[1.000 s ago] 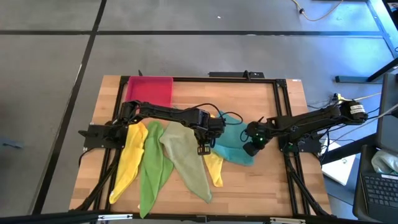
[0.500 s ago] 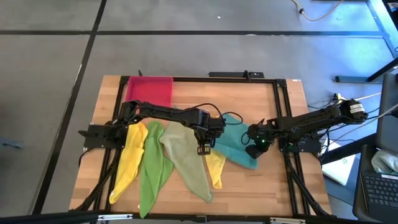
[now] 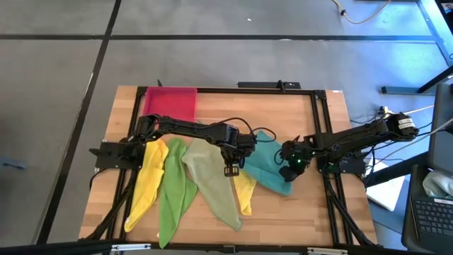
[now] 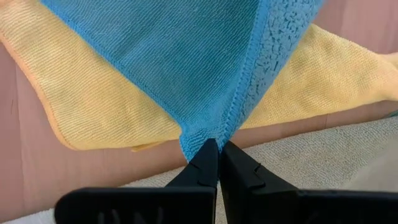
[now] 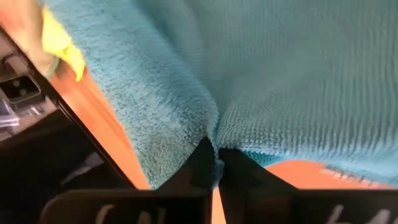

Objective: Fold microfiber towels
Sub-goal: Fold the blue microfiber towel

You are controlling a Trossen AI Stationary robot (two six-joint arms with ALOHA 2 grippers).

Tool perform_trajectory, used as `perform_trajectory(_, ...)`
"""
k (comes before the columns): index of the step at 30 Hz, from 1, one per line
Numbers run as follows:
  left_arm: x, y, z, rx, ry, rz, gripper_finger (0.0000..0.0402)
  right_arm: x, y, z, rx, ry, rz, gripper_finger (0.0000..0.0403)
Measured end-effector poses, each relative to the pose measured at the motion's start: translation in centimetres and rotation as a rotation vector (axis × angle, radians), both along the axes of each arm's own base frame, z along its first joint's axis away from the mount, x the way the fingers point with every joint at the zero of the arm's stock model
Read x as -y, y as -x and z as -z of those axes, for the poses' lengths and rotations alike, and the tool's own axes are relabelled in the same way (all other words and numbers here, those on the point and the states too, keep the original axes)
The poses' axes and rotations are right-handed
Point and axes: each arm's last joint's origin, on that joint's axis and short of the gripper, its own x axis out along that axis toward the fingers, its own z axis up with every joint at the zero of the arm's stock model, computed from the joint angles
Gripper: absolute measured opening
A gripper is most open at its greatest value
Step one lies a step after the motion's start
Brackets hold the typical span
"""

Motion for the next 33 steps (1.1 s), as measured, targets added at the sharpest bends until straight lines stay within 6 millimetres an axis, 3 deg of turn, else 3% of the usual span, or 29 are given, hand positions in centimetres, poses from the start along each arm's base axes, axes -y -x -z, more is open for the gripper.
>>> perform_trajectory(7, -0.27, -0.01, 0.01, 0.001, -0.003, 0.005, 0.0, 0.14, -0.05, 0.06, 0.024, 0.062, -0.007, 0.0096)
perform_trajectory(10, -0.43, -0.01, 0.01, 0.001, -0.003, 0.001, 0.0, 0.17, -0.06, 0.07, 0.025, 0.072, -0.001, 0.0109)
perform_trajectory(26, -0.5, 0.01, 0.02, -0.002, -0.001, -0.008, 0.0, 0.5, -0.04, 0.26, 0.026, 0.192, 0.036, 0.0084)
perform_trajectory(33, -0.5, 0.07, 0.03, -0.009, -0.001, -0.009, 0.0, 0.33, -0.06, 0.62, -0.018, 0.131, 0.026, 0.0083)
